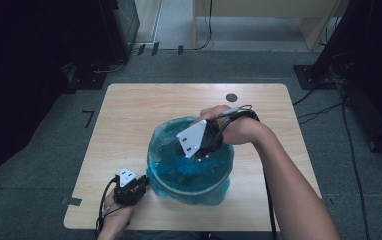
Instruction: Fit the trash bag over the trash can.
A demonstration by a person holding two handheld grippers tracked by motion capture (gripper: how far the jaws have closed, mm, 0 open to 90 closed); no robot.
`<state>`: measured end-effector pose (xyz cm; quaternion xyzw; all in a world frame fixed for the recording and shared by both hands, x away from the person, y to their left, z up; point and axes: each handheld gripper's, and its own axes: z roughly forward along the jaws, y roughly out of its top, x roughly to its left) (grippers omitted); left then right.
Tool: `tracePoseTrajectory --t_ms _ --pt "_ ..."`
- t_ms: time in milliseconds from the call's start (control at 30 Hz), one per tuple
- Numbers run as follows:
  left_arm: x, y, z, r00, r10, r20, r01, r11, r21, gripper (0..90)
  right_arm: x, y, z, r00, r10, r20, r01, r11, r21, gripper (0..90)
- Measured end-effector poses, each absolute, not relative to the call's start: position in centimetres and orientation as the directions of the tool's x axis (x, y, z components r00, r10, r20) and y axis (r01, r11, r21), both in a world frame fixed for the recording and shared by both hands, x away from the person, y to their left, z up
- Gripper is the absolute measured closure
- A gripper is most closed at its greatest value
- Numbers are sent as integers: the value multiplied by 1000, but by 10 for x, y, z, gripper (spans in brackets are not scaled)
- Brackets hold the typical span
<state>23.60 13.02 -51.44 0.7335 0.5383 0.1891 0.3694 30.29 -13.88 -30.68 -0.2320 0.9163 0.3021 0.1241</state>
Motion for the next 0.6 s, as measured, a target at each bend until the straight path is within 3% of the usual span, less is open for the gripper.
tracePoseTrajectory --t_ms 300,500,600 --pt "222 156 -494 286 935 -212 573 11 819 584 295 -170 -317 -884 -310 -350 -457 733 504 900" --pt "207 147 -474 380 890 -250 407 82 910 528 287 -175 -324 -885 -317 -341 -457 733 504 900" --pt "215 134 -474 428 864 -265 395 85 915 502 281 -178 -325 -884 -313 -346 -458 728 511 900"
